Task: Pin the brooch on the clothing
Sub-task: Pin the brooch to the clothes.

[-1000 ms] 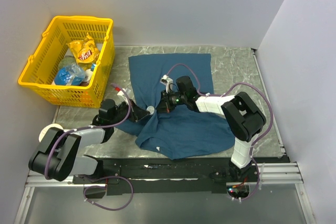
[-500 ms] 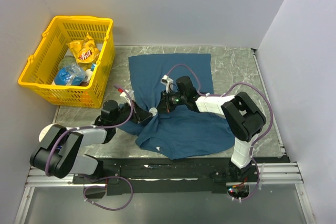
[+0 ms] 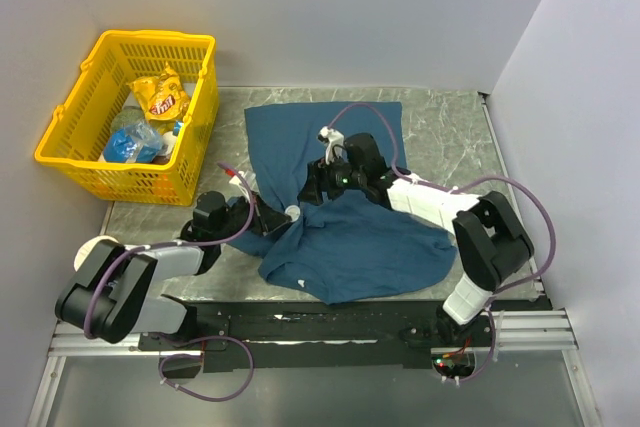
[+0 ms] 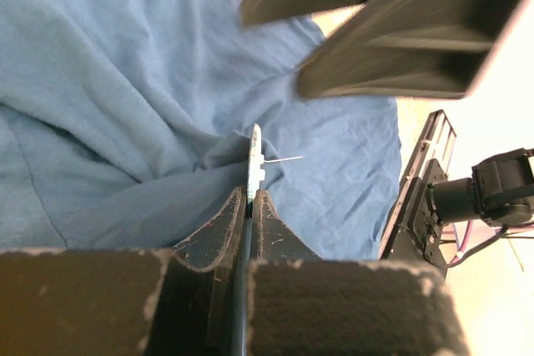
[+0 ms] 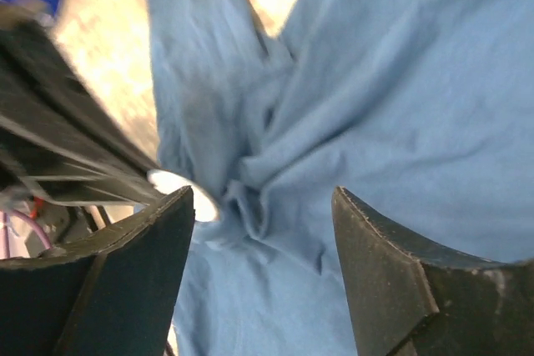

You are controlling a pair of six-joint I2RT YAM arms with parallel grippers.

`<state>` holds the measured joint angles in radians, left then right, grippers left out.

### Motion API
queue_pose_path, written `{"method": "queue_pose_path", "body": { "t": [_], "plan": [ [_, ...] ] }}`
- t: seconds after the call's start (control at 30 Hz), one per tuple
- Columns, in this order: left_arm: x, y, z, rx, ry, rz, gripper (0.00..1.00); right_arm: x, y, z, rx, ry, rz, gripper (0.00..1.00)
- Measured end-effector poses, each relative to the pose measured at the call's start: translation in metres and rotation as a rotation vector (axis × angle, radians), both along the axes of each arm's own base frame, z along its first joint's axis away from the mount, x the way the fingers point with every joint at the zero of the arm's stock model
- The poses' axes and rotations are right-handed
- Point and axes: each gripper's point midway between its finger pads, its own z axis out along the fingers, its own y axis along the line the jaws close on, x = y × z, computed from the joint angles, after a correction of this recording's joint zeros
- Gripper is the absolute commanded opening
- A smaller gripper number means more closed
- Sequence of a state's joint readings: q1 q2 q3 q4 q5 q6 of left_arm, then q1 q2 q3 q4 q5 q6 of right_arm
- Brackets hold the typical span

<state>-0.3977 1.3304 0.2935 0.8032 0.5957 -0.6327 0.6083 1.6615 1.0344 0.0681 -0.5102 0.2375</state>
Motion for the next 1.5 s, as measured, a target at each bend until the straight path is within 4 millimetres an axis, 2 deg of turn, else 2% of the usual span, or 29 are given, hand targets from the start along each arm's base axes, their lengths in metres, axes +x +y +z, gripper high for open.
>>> {"method": "queue_pose_path", "body": {
  "t": [0.13, 0.27, 0.3, 0.33, 0.4, 0.47, 0.67, 0.8, 0.93, 1.13, 1.3, 1.37, 1.4, 1.5],
  "plan": [
    [0.002, 0.002, -0.005, 0.012, 0.012, 0.017, 0.01, 0.003, -0.003, 0.019, 0.018, -0.048, -0.006, 0.81],
    [0.002, 0.005, -0.004, 0.025, 0.006, 0.035, 0.01, 0.003, -0.009, 0.023, -0.003, -0.068, -0.011, 0.81],
    [0.003, 0.006, -0.002, 0.029, 0.000, 0.041, 0.01, 0.003, -0.011, 0.024, -0.006, -0.071, -0.011, 0.80],
    [0.003, 0.008, 0.000, 0.032, -0.005, 0.049, 0.01, 0.003, -0.012, 0.025, -0.005, -0.075, -0.008, 0.73],
    [0.005, 0.011, 0.003, 0.037, -0.018, 0.064, 0.01, 0.000, -0.012, 0.028, 0.005, -0.080, 0.007, 0.70],
    [0.008, 0.015, 0.004, 0.044, -0.024, 0.079, 0.01, -0.007, -0.011, 0.029, 0.020, -0.073, 0.031, 0.61],
    [0.010, 0.027, -0.013, 0.098, 0.023, 0.124, 0.01, -0.029, -0.005, 0.018, 0.034, -0.021, 0.092, 0.54],
    [0.008, 0.031, -0.024, 0.138, 0.050, 0.131, 0.01, -0.043, 0.007, 0.014, 0.033, -0.008, 0.131, 0.48],
    [0.007, 0.033, -0.027, 0.153, 0.062, 0.131, 0.01, -0.052, 0.015, 0.002, 0.005, 0.022, 0.138, 0.41],
    [0.008, 0.032, -0.026, 0.151, 0.060, 0.129, 0.01, -0.044, 0.011, -0.020, -0.065, 0.066, 0.071, 0.39],
    [0.010, 0.030, -0.021, 0.146, 0.048, 0.127, 0.01, -0.033, 0.018, -0.039, -0.094, 0.118, 0.044, 0.38],
    [0.010, 0.029, -0.021, 0.145, 0.047, 0.123, 0.01, -0.034, 0.018, -0.045, -0.099, 0.137, 0.038, 0.31],
    [0.010, 0.028, -0.021, 0.145, 0.048, 0.121, 0.01, -0.034, 0.019, -0.046, -0.098, 0.142, 0.038, 0.21],
    [0.008, 0.027, -0.022, 0.146, 0.052, 0.114, 0.01, -0.033, 0.023, -0.044, -0.084, 0.155, 0.041, 0.04]
  ]
}}
